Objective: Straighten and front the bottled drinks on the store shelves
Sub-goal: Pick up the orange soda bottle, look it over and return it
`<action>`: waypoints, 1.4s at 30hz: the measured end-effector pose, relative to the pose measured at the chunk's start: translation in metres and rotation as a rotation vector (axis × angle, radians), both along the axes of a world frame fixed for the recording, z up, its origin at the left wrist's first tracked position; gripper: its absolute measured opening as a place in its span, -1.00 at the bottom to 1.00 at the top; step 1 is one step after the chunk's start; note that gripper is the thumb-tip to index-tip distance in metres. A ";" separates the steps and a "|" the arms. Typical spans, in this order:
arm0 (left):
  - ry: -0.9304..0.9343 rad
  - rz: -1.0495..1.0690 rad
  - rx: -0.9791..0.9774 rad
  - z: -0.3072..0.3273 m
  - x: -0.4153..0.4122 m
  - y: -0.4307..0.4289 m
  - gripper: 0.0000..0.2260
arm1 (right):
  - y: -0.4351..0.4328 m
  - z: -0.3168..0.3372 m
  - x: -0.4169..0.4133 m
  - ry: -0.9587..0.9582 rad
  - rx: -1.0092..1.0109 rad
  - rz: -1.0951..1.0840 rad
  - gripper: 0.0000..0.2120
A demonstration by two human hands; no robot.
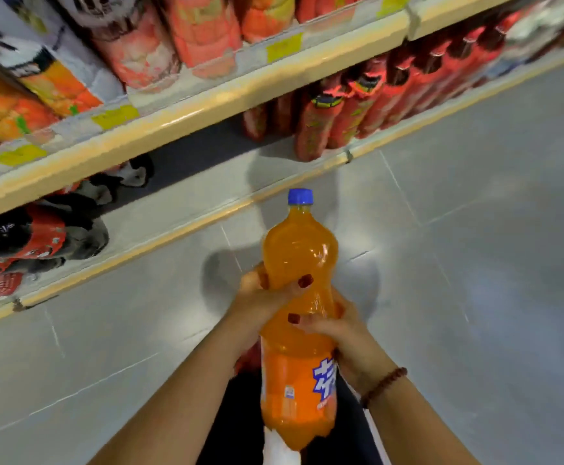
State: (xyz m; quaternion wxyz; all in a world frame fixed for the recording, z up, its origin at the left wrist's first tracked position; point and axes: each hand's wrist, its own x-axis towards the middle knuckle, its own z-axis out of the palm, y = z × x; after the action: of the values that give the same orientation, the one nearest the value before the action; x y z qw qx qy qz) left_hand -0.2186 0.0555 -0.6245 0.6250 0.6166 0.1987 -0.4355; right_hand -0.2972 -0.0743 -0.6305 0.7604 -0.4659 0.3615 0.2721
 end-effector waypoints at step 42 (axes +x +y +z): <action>-0.166 -0.975 -0.308 0.340 -0.019 -0.657 -0.31 | -0.529 0.310 -0.085 -0.255 -0.247 -1.048 -0.24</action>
State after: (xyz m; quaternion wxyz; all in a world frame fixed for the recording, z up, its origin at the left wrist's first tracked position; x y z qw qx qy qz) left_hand -0.2380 -0.6018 -0.2848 0.4469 0.5708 -0.2284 -0.6498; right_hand -0.3825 -0.6038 -0.3205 0.7715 -0.3388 0.4792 -0.2458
